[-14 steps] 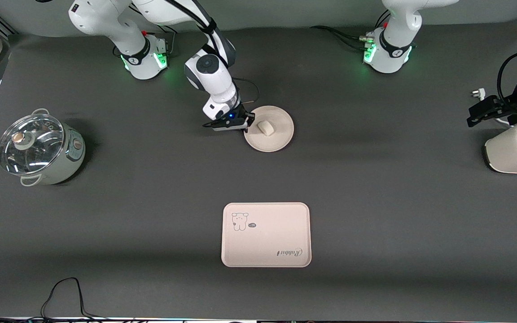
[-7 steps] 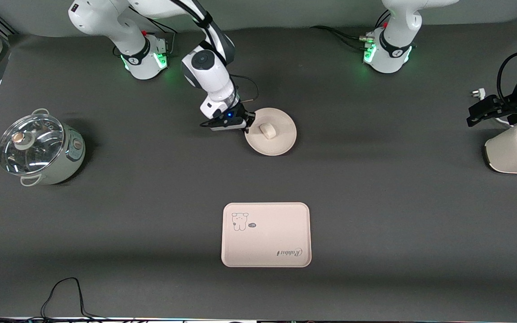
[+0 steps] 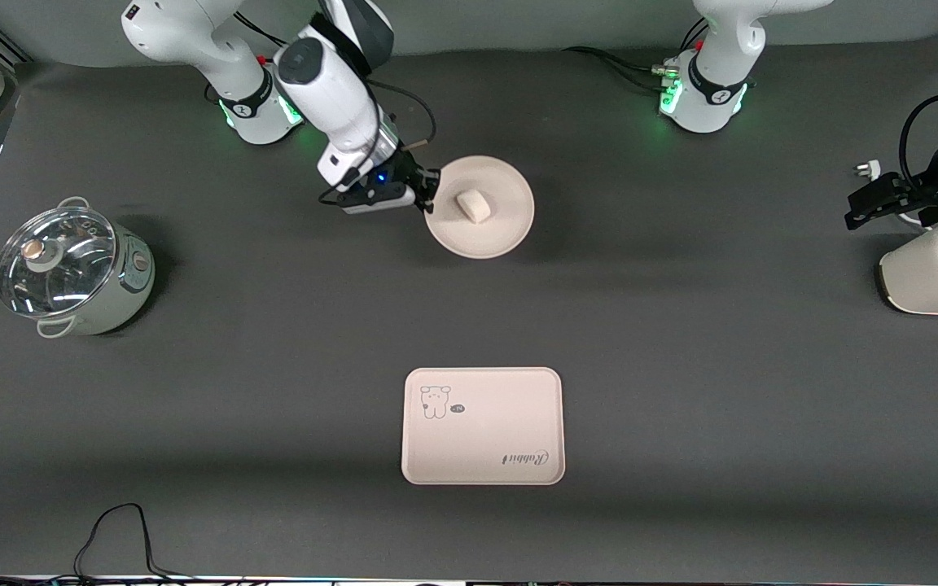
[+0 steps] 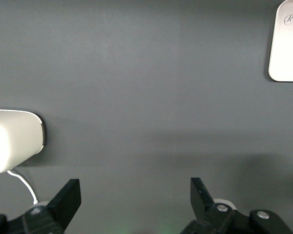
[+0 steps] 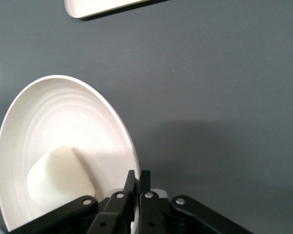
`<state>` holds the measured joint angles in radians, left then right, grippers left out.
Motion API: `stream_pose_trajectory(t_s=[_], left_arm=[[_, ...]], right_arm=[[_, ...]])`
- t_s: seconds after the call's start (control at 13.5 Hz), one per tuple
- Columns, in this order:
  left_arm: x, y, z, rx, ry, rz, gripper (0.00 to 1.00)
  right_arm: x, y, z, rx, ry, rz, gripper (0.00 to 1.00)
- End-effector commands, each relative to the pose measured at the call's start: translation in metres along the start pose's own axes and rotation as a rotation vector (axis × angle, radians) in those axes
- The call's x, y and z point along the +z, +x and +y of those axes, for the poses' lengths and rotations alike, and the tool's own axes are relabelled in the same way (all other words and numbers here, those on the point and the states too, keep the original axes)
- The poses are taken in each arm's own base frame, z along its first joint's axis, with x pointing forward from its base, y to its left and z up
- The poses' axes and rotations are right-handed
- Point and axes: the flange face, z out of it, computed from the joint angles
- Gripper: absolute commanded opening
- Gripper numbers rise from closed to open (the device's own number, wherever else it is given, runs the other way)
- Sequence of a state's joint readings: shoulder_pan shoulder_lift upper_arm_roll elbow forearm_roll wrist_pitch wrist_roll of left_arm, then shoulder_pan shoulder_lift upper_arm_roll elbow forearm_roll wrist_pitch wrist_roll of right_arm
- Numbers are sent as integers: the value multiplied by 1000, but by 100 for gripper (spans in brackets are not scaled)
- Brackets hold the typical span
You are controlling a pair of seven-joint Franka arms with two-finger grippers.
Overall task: Place bun in plate and plate on tray
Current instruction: 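Lift the plate with the right gripper and carry it over the tray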
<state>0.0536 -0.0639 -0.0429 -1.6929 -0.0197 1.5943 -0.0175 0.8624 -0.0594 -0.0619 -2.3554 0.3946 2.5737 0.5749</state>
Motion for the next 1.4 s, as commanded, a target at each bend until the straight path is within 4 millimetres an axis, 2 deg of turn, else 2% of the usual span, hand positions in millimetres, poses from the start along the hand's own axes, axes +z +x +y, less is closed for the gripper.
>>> stream_pose_trajectory(t_s=[0.0, 0.15, 0.22, 0.37, 0.59, 0.74, 1.03, 1.18, 1.33], left_arm=[[-2, -4, 5, 20, -7, 5, 100], [-1, -4, 5, 20, -7, 8, 100], [-2, -3, 4, 19, -8, 16, 100], [-3, -2, 2, 16, -8, 28, 100], [-4, -2, 3, 17, -6, 33, 100], [-3, -2, 2, 16, -5, 29, 100], [-2, -2, 2, 16, -5, 27, 100], [-2, -1, 1, 14, -5, 25, 100], [-2, -2, 1, 13, -5, 26, 100]], right_arm=[[-9, 6, 3, -19, 35, -15, 0], [-6, 26, 5, -5, 32, -3, 0], [-3, 38, -1, -3, 34, 5, 0], [6, 77, -10, 12, 37, 31, 0], [31, 150, -20, 10, 41, 81, 0], [45, 192, -23, 12, 47, 106, 0], [51, 273, -29, 38, 75, 133, 0], [61, 297, -26, 46, 80, 144, 0], [72, 308, -21, 50, 78, 149, 0]])
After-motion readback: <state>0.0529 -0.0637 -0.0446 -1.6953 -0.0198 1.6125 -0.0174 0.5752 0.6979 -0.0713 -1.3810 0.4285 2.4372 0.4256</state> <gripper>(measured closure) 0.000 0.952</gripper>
